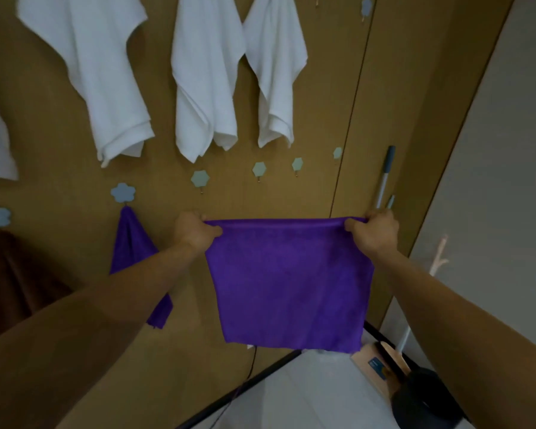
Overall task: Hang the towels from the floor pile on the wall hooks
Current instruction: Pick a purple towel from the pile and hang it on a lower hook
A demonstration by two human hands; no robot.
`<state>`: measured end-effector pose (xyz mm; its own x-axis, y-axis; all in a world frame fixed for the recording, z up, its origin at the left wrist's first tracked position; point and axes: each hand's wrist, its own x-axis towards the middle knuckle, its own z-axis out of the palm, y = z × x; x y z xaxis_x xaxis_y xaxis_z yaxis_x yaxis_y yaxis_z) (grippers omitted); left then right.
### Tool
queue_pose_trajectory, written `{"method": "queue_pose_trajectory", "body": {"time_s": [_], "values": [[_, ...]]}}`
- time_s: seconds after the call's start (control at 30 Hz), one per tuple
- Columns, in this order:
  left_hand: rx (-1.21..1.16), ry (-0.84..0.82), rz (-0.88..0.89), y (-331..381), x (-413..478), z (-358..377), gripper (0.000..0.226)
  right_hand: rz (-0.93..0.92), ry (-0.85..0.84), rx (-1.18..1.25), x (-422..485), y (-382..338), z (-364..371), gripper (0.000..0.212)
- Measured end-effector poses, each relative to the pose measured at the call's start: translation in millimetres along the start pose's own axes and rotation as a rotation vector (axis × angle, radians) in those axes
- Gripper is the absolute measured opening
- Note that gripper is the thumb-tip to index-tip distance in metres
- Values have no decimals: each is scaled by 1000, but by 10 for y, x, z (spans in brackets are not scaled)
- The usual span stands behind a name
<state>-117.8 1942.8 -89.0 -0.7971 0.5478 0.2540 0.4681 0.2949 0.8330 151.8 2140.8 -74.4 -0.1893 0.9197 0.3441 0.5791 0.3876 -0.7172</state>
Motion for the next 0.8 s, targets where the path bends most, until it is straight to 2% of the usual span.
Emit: {"method": "queue_pose_trajectory", "body": {"time_s": [0.07, 0.2, 0.33, 0.37, 0.43, 0.5, 0.57, 0.63, 0.7, 0.8], "values": [[68, 52, 20, -31, 48, 20, 21, -34, -9, 51, 136, -28, 179, 45], [68, 223, 71, 18, 182, 56, 31, -40, -183, 270, 422, -177, 462, 17], [3, 309, 46, 106, 319, 91, 34, -93, -286, 535, 686, -391, 792, 12], [-32, 329, 27, 105, 339, 94, 33, -71, -347, 597, 731, -450, 873, 13], [-31, 374, 4, 75, 362, 76, 29, -48, -573, 686, 795, -544, 1029, 23], [-13, 418, 3, 26, 373, 48, 25, -139, -819, 685, 845, -619, 1172, 27], [-43, 432, -18, -19, 399, 20, 23, -287, -991, 606, 867, -700, 1323, 35], [-61, 399, -23, -78, 443, -6, 16, -355, -1039, 558, 871, -799, 1500, 40], [-45, 279, 7, -149, 520, -43, 6, -341, -999, 606, 895, -914, 1701, 27], [15, 24, 32, -233, 658, -98, 23, -360, -880, 604, 942, -1073, 2024, 18]]}}
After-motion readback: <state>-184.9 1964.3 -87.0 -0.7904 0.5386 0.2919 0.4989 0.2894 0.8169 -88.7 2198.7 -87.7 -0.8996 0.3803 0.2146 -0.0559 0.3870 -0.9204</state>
